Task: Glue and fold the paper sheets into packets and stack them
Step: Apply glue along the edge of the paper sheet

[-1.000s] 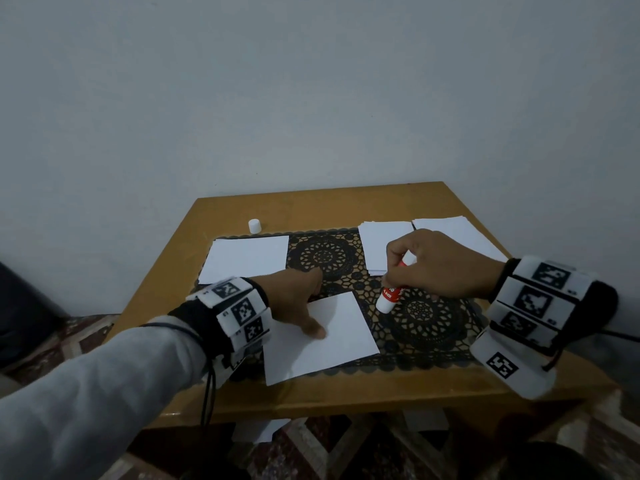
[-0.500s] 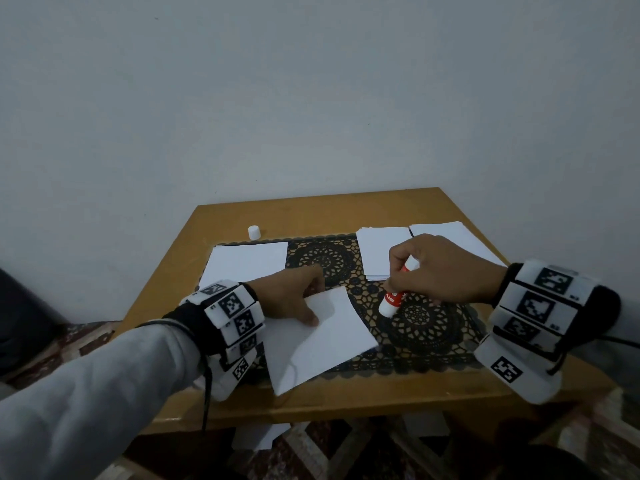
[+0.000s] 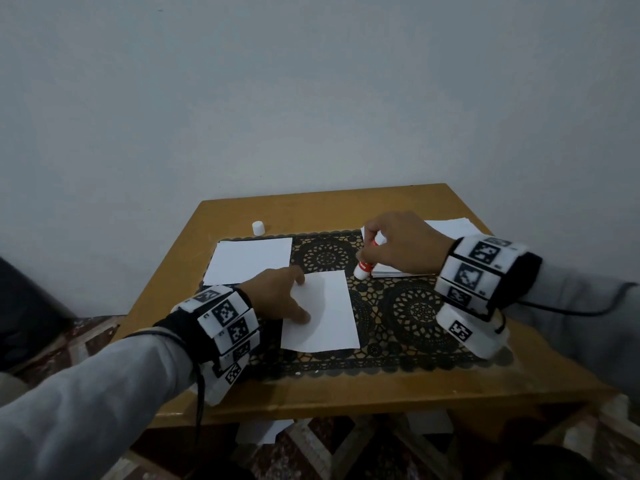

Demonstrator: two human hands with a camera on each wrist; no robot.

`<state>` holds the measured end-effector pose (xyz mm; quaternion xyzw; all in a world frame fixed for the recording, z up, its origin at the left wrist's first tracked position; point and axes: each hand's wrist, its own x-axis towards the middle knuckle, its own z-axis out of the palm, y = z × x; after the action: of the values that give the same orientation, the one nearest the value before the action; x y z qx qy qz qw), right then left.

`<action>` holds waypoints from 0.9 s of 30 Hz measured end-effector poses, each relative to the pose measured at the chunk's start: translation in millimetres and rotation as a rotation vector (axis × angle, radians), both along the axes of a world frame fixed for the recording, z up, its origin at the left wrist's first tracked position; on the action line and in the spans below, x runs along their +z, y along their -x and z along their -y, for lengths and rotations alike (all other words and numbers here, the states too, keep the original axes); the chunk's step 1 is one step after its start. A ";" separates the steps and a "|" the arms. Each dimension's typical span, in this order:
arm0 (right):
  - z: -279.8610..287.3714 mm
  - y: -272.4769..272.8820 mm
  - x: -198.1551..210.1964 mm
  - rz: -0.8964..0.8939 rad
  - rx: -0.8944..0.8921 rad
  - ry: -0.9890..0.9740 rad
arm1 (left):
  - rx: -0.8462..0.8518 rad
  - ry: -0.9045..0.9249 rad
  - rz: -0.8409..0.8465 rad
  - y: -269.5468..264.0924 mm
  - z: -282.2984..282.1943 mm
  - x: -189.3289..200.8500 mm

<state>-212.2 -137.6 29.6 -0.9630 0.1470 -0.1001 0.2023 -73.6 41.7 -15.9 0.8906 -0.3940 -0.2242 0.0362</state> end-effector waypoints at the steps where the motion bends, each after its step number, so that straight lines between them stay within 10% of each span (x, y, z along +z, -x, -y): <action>1: -1.4 -6.9 -0.8 0.012 0.002 0.007 | 0.004 -0.003 -0.006 0.7 0.2 -0.6; 27: -45.2 1.1 -24.9 -0.194 0.194 0.011 | -0.037 -0.063 0.030 -0.9 9.9 2.1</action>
<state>-213.4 -92.4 4.7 -0.9790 0.0714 0.0125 0.1908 -72.7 31.8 -13.8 0.8870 -0.4038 -0.2238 -0.0018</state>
